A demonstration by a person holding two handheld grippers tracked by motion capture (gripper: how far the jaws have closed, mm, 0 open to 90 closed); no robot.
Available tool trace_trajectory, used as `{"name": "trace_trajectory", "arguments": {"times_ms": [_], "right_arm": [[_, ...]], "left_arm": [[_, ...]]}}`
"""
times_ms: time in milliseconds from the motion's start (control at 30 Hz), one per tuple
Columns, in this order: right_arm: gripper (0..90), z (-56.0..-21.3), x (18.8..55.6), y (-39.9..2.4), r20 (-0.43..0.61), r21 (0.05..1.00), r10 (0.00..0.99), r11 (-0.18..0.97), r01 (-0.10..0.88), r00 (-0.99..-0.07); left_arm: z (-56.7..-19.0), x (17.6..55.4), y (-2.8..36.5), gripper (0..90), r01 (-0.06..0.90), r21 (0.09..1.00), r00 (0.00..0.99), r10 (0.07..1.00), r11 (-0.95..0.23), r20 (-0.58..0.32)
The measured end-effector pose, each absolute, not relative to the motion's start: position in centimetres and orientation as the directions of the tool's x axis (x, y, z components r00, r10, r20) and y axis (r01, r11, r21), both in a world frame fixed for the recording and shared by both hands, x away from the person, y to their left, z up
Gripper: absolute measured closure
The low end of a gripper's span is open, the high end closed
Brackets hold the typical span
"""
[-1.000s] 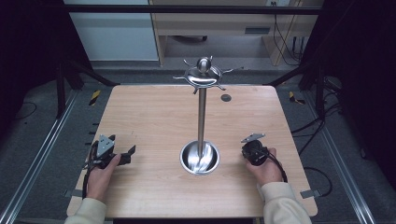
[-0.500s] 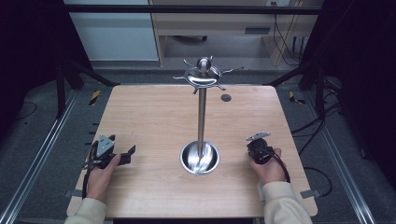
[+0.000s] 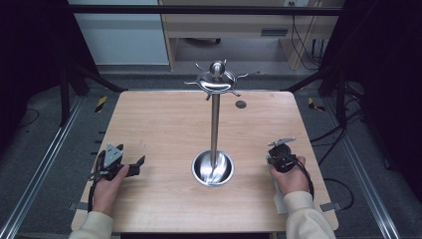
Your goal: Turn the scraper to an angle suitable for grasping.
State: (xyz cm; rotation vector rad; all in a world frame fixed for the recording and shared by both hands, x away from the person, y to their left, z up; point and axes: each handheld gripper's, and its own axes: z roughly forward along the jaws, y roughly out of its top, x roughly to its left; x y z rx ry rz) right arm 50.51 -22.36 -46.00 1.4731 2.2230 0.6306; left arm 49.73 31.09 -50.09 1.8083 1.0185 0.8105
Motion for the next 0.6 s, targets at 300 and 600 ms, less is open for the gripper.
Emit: {"name": "trace_trajectory", "arguments": {"times_ms": [300, 600], "right_arm": [[81.3, -43.8, 52.9, -21.9, -0.048, 0.401, 0.928, 0.357, 0.844, -0.37], [72.2, -44.5, 53.7, -22.0, -0.03, 0.338, 0.934, 0.345, 0.876, -0.356]], "left_arm": [[-50.1, 49.7, 31.1, 3.7, 0.311, 0.913, 0.449, 0.887, -0.266, 0.106], [-50.1, 49.7, 31.1, 3.7, 0.312, 0.91, 0.452, 0.885, -0.273, 0.111]]}}
